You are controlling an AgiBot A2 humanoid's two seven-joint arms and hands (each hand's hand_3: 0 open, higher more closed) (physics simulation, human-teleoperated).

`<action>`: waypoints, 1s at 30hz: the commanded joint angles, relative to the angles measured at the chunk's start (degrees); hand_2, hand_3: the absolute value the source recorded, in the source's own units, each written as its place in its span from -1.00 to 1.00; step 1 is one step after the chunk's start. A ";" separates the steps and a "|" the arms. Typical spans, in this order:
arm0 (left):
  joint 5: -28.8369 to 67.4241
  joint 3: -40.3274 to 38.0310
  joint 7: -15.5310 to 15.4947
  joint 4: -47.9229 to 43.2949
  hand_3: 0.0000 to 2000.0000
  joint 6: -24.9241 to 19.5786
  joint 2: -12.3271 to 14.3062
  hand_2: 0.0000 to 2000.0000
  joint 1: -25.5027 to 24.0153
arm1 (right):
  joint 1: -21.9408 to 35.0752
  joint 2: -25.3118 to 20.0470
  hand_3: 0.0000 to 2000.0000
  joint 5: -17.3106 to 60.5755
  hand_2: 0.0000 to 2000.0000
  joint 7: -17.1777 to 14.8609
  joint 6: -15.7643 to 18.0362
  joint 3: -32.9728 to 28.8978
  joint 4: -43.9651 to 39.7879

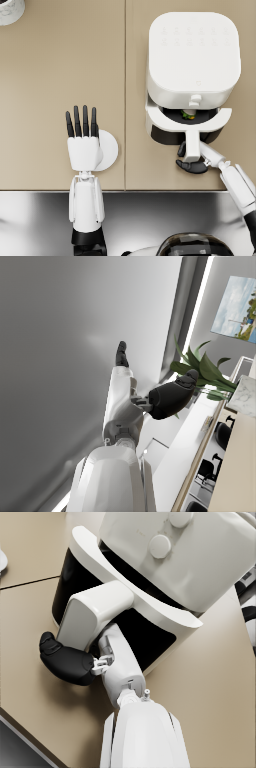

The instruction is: Pick up the chicken rolls and place it into the air fryer

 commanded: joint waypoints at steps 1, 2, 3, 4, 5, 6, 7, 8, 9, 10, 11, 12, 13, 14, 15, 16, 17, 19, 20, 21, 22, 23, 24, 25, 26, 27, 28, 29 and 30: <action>0.00 0.03 0.00 0.12 -1.00 0.00 -0.02 -1.00 -0.02 | 7.60 -11.83 1.00 -0.01 1.00 0.27 -0.39 2.15 3.13; 0.00 0.14 0.00 0.46 -1.00 0.00 -0.05 -1.00 0.87 | 8.56 -12.13 1.00 -0.01 1.00 0.33 -0.79 2.12 1.75; 0.00 0.10 0.00 0.36 -1.00 0.00 -0.05 -1.00 -0.03 | 9.41 -12.71 1.00 -0.02 1.00 0.47 -1.27 2.04 0.13; 0.00 -0.10 0.00 0.33 -1.00 0.00 -0.07 -1.00 0.38 | 9.97 -13.03 1.00 -0.03 1.00 0.50 -1.58 2.02 -0.81; 0.00 0.14 0.00 0.35 -1.00 0.00 -0.08 -1.00 0.23 | 10.78 -13.63 1.00 -0.03 1.00 0.56 -1.89 2.03 -2.61; 0.00 0.11 0.00 0.55 -1.00 0.00 -0.10 -1.00 -0.30 | 11.32 -13.96 1.00 -0.06 1.00 0.63 -2.00 2.14 -3.70; 0.00 0.10 0.00 0.07 -1.00 0.00 -0.11 -1.00 0.03 | 11.81 -14.13 1.00 -0.07 1.00 0.66 -2.13 2.18 -4.73; 0.00 0.15 0.00 0.51 -1.00 0.00 -0.12 -1.00 -0.54 | 12.57 -14.76 1.00 -0.06 1.00 0.61 -2.23 2.35 -6.33; 0.00 -0.02 0.00 0.45 -1.00 0.00 -0.15 -1.00 0.08 | 13.29 -15.24 1.00 -0.07 1.00 0.62 -2.01 2.47 -7.88; 0.00 0.12 0.00 0.54 -1.00 0.00 -0.15 -1.00 -0.69 | 14.18 -15.91 1.00 -0.08 1.00 0.63 -1.97 2.63 -10.42; 0.00 -0.44 0.00 0.48 -1.00 0.00 -0.20 -1.00 0.23 | 15.10 -16.45 1.00 -0.10 1.00 0.69 -1.88 2.38 -12.13; 0.00 -0.36 0.00 0.81 -1.00 0.00 -0.21 -1.00 0.27 | 15.86 -16.99 1.00 -0.10 1.00 0.70 -1.73 2.52 -13.82; 0.00 -0.57 0.00 0.80 -1.00 0.00 -0.25 -1.00 0.42 | 16.52 -17.37 1.00 -0.10 1.00 0.70 -1.68 2.60 -14.99; 0.00 -0.49 0.00 1.13 -1.00 0.00 -0.27 -1.00 0.46 | 17.28 -17.86 1.00 -0.11 1.00 0.71 -1.58 2.88 -16.29; 0.00 -0.28 0.00 1.03 -1.00 0.00 -0.25 -1.00 -0.57 | 18.06 -18.36 1.00 -0.09 1.00 0.75 -1.32 3.18 -17.62; 0.00 -0.61 0.00 1.51 -1.00 0.00 -0.31 -1.00 0.51 | 18.76 -18.90 1.00 -0.10 1.00 0.87 -1.20 3.70 -19.24; 0.00 -0.54 0.00 1.79 -1.00 0.00 -0.33 -1.00 0.70 | 19.21 -19.26 1.00 -0.11 1.00 0.85 -1.29 4.04 -19.79; 0.01 -0.42 0.00 1.70 -1.00 0.00 -0.33 -1.00 -0.34 | 19.94 -19.66 1.00 -0.10 1.00 0.84 -1.48 4.26 -21.10; 0.01 -0.27 0.00 1.86 -1.00 0.00 -0.35 -1.00 0.40 | 13.23 -8.52 1.00 -0.16 1.00 1.04 -1.42 4.22 -21.26; 0.00 -0.32 0.00 1.58 -1.00 0.00 -0.37 -1.00 0.21 | 15.84 -22.60 1.00 -0.19 1.00 1.63 -1.15 -5.50 -19.79; 0.01 -0.34 0.00 1.90 -1.00 0.00 -0.37 -1.00 -0.44 | 12.22 -9.57 1.00 -0.15 1.00 1.68 -0.59 1.66 -21.91; 0.01 -0.32 0.00 1.90 -1.00 0.00 -0.38 -1.00 -0.52 | 11.37 -10.23 1.00 -0.16 1.00 1.34 -0.11 -0.36 -21.94; 0.01 -0.30 0.00 1.89 -1.00 0.00 -0.39 -1.00 -0.57 | 10.86 -10.66 1.00 -0.19 1.00 0.97 0.55 -1.76 -21.92; 0.01 -0.29 0.00 1.89 -1.00 0.00 -0.40 -1.00 -0.61 | 10.51 -11.00 1.00 -0.21 1.00 0.86 0.94 -2.79 -21.91; 0.01 -0.28 0.00 1.89 -1.00 0.00 -0.40 -1.00 -0.63 | 10.28 -11.22 1.00 -0.23 1.00 0.76 1.35 -3.53 -21.91; 0.01 -0.27 0.00 1.89 -1.00 0.00 -0.40 -1.00 -0.65 | 10.07 -11.40 1.00 -0.23 1.00 0.68 1.59 -4.06 -21.93; 0.01 -0.27 0.00 1.89 -1.00 0.00 -0.40 -1.00 -0.66 | 9.93 -11.55 1.00 -0.22 1.00 0.69 1.80 -4.45 -21.97; 0.01 -0.26 0.00 1.89 -1.00 0.00 -0.41 -1.00 -0.67 | 9.83 -11.65 1.00 -0.22 1.00 0.65 1.95 -4.73 -21.99; 0.01 -0.26 0.00 1.88 -1.00 0.00 -0.41 -1.00 -0.68 | 9.77 -11.73 1.00 -0.22 1.00 0.61 2.02 -4.92 -22.01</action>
